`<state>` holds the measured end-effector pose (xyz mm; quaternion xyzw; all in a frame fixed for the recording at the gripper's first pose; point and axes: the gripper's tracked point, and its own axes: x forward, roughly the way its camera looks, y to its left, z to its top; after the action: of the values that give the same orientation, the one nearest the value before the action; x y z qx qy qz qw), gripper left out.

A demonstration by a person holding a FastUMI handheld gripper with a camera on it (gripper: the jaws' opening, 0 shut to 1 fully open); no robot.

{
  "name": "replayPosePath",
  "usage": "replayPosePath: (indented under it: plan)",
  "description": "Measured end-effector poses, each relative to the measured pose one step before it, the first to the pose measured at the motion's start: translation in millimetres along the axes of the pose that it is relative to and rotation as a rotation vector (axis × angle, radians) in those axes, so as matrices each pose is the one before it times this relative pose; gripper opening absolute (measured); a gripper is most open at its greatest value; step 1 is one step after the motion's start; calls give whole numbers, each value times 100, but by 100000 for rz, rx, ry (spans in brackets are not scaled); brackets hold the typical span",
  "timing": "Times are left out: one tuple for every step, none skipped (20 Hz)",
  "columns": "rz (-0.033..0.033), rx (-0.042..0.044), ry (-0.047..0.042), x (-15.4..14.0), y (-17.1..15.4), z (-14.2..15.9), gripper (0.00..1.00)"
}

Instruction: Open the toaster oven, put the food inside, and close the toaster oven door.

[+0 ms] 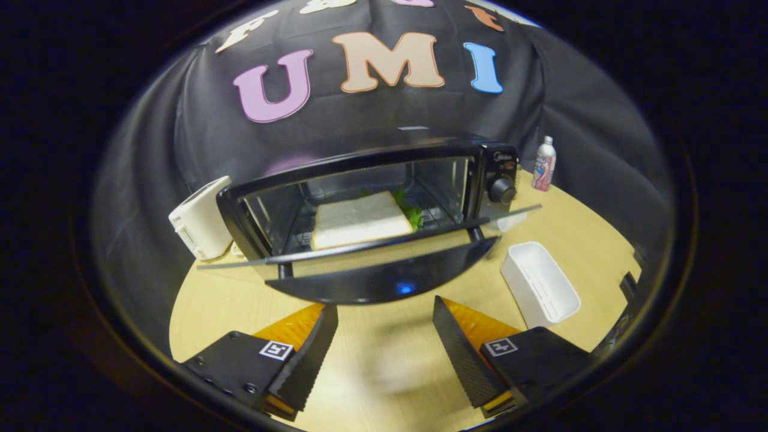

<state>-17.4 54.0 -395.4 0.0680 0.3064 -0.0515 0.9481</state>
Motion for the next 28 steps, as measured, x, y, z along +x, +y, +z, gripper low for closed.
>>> replayPosePath:
  plan:
    - [477, -86, -962, 166, 307, 601, 99]
    - [231, -14, -1125, 245, 177, 653, 99]
    - [185, -1023, 168, 184, 131, 150, 99]
    - [287, -282, -1137, 151, 197, 595, 99]
    - [8, -491, 9, 78, -46, 229, 99]
    - [318, 210, -1245, -45, 133, 544, 99]
    - [303, 298, -694, 104, 78, 477, 99]
    - [535, 713, -1098, 104, 229, 631, 99]
    - [217, 645, -1031, 261, 144, 559, 99]
    - [456, 790, -1269, 177, 164, 721, 99]
    - [306, 999, -1210, 188, 234, 753, 99]
    - [79, 208, -557, 168, 155, 574, 99]
    - [383, -216, -996, 117, 137, 574, 99]
    - [361, 26, -1176, 176, 177, 647, 99]
    - [514, 408, -1153, 117, 235, 604, 99]
    - [46, -776, 716, 187, 135, 55, 99]
    - [-28, -1883, 587, -16, -1, -261, 99]
    - [516, -726, -787, -62, 79, 320, 99]
    - [481, -213, 255, -75, 65, -215, 99]
    - [-18, -304, -113, -340, -87, -3, 99]
    - [-513, -759, -205, -473, -247, -81, 99]
    - [-148, -498, 127, -401, -238, -256, 99]
    - [117, -203, -117, -478, -50, -72, 99]
    - [317, -288, -504, -442, -42, 74, 99]
    - [431, 150, -913, -573, 61, 264, 99]
    - [680, 524, -1036, -735, 96, 345, 99]
    - [537, 291, -1318, -639, 94, 589, 99]
    - [164, -358, -1427, -643, 1, 614, 99]
